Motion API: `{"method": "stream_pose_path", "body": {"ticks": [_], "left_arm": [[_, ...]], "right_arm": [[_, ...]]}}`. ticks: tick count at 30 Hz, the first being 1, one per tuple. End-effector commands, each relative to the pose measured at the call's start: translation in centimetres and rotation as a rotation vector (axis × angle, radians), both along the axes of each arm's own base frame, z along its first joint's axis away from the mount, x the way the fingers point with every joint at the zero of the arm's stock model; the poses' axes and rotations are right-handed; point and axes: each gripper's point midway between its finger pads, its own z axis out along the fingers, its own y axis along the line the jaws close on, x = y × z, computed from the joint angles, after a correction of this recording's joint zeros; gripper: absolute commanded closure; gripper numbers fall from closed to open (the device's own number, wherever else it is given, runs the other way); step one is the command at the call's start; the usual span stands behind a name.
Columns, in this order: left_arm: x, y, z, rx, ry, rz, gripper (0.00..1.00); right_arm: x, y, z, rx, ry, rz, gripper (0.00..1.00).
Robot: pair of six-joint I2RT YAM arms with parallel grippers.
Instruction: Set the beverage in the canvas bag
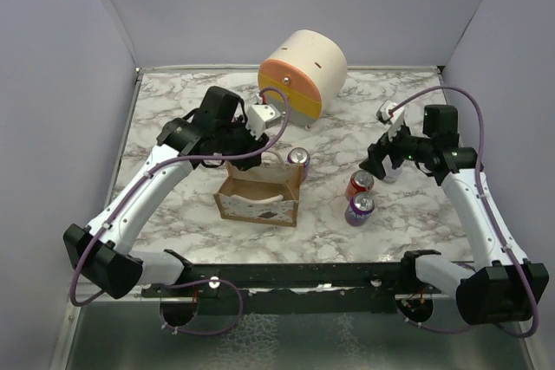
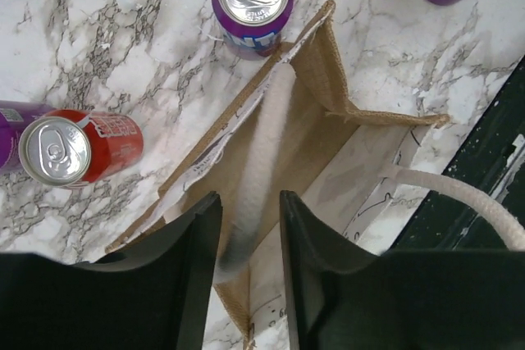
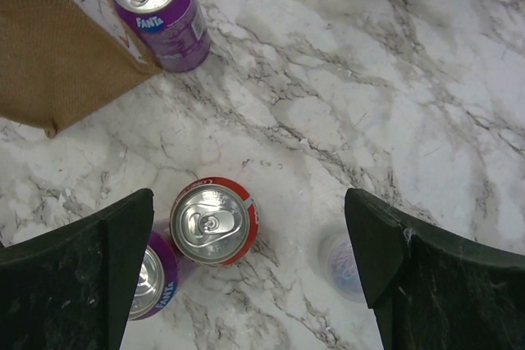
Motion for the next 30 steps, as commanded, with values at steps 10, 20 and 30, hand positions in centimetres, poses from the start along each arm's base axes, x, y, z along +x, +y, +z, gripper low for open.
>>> {"method": "stream_pose_path", "body": {"ticks": [10, 20, 30], "left_arm": [[-2.1, -0.2, 1.1, -0.046, -0.024, -0.099, 0.69], [-3.3, 0.1, 1.3, -0.075, 0.043, -0.107, 1.00], [-2.0, 3.3, 2.4, -0.116, 0.034, 0.051, 1.00]], "right_arm": [[-1.9, 1.5, -6.7, -0.222, 0.110, 0.067, 0.00], [-1.7, 0.9, -10.5, -0.337, 0.214, -0.008, 0.06], [-2.1, 1.1, -11.6, -0.339, 0.253, 0.003, 0.20]]}}
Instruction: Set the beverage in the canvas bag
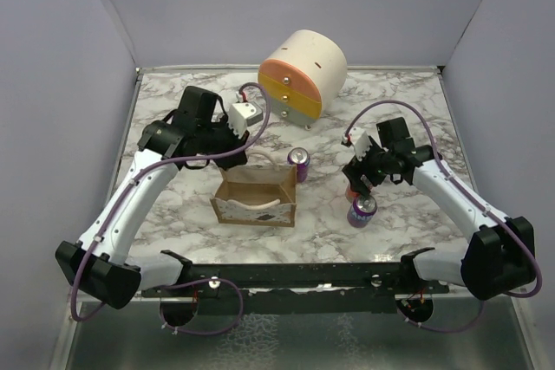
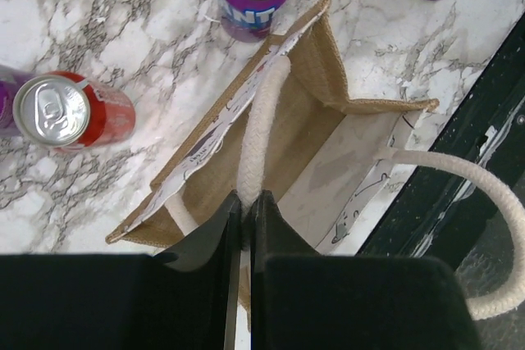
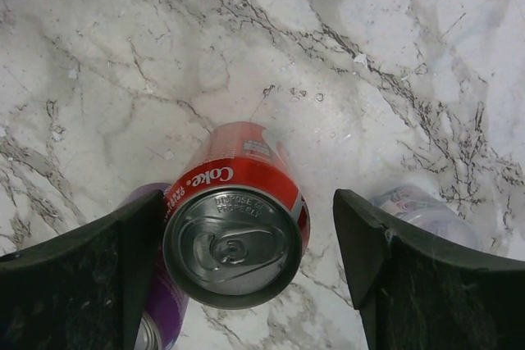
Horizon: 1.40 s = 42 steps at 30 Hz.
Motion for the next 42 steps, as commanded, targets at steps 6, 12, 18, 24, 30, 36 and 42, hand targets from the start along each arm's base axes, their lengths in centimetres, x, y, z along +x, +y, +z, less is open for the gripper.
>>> {"method": "stream_pose_path", "body": {"ticks": [6, 12, 18, 24, 30, 36, 42], "left_arm": [[-0.5, 1.9, 0.6, -0.059, 0.003, 0.081, 1.00], [0.1, 2.2, 0.0, -0.049, -0.005, 0.091, 0.78], [0.5, 2.1, 0.5, -0.059, -0.049, 0.078, 0.57], [0.8, 2.3, 1.6, -0.093, -0.073, 0.082, 0.41], [1.2, 3.5, 1.2, -0.054, -0.094, 0.105, 0.27], [0.7, 6.0, 0.2, 0.003, -0.113, 0.143, 0.13], [0.1, 9.1, -1.6, 0.119, -0.156, 0.184, 0.06]], "right_arm": [[0.3, 0.0, -0.6, -0.012, 0.001, -0.020, 0.31], [0.5, 0.0, -0.5, -0.008, -0.012, -0.030, 0.43], [0.9, 0.4, 1.2, 0.027, -0.053, -0.035, 0.67], [1.7, 1.2, 4.7, 0.077, -0.116, -0.026, 0.93], [2.5, 2.1, 9.4, 0.140, -0.222, -0.004, 0.99], [2.7, 3.0, 14.3, 0.211, -0.333, 0.038, 0.99], [2.1, 4.8, 18.7, 0.309, -0.415, 0.137, 0.99]]}}
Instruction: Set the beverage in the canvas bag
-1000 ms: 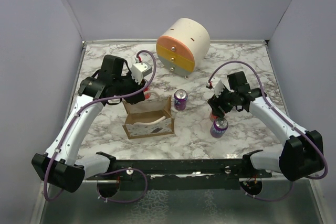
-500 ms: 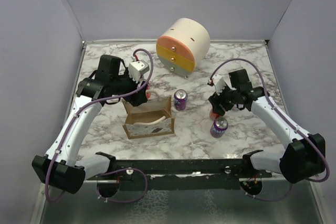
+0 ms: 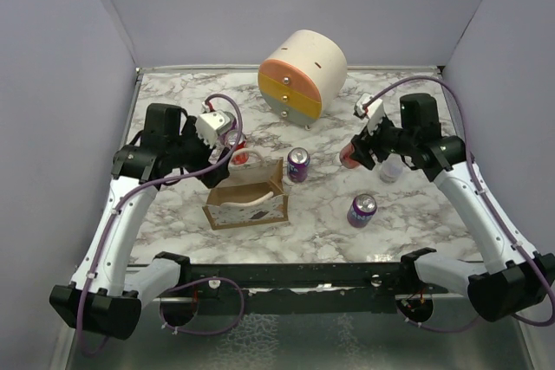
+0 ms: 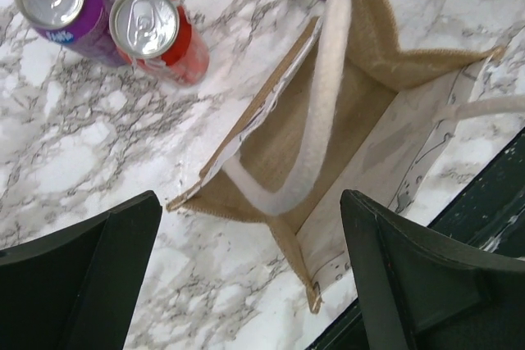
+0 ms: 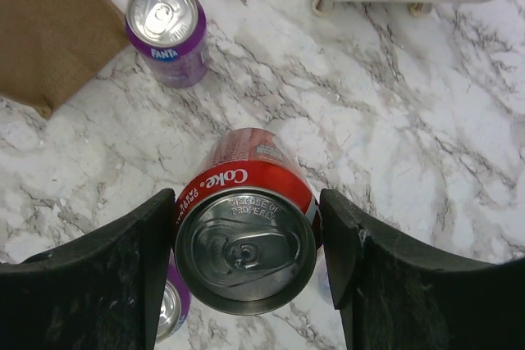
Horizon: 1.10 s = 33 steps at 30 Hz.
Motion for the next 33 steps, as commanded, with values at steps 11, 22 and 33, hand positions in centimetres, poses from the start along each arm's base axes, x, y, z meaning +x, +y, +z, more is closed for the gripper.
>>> {"method": "stream_pose_path", "body": {"ticks": [11, 22, 33], "left_arm": [[0.8, 5.8, -2.9, 0.069, 0.036, 0.248, 0.06], [2.0, 3.8, -6.3, 0.003, 0.347, 0.245, 0.14], [1.0, -1.7, -7.5, -0.120, 0.484, 0.102, 0.30]], "right_arm": [[-1.7, 6.3, 13.4, 0.315, -0.254, 0.331, 0.99], [-2.2, 9.6, 13.5, 0.377, -0.215, 0.452, 0.99], [-4.0, 13.5, 12.1, 0.357, -0.177, 0.607, 0.99]]}}
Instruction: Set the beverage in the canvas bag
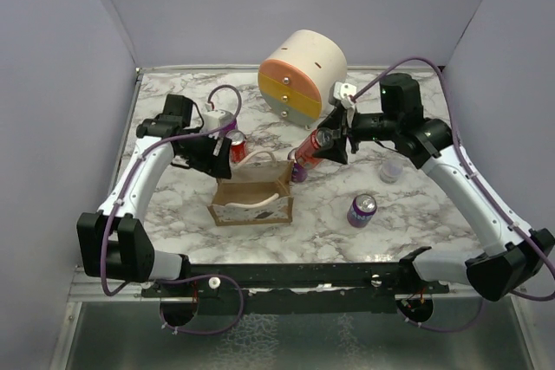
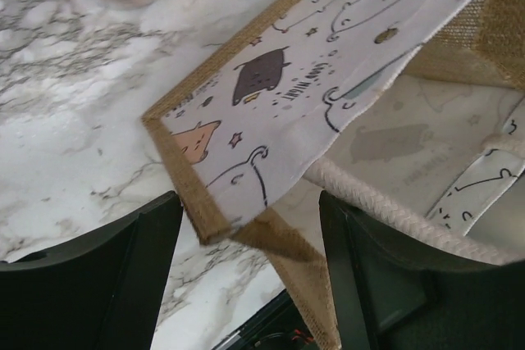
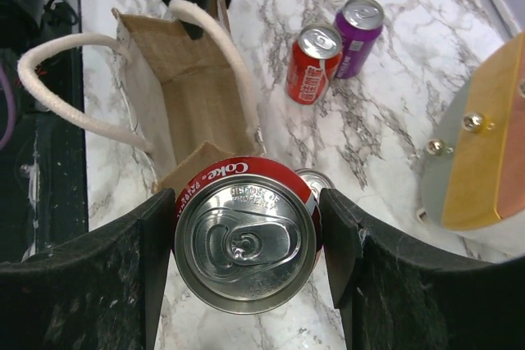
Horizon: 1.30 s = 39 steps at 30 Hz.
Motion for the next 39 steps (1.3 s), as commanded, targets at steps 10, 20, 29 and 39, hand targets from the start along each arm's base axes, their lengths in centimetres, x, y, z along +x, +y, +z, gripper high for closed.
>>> {"method": "stream_pose_path", "body": {"ticks": [10, 20, 29, 39], "left_arm": [[-1.9, -6.3, -0.1, -0.155, 0.135, -0.145, 0.30], [-2.2, -4.9, -0.3, -0.085, 0.054, -0.121, 0.41], [-2.5, -5.3, -0.5, -0.113, 0.065, -0.132, 0.71], [-2.8, -6.4, -0.6, -0.179, 0.109, -0.140, 0.98]], "right_arm": [[-3.7, 8.0, 1.8, 0.069, -0.067, 0.332, 0.99], [-5.9, 10.8, -0.1, 0.029, -0.091, 0.412, 0.99], [-6.0, 12.9, -2.4, -0.064, -0.168, 0.408, 0.99], [-4.4, 14.5, -4.7, -0.089, -0.232, 0.380, 0.99]]}}
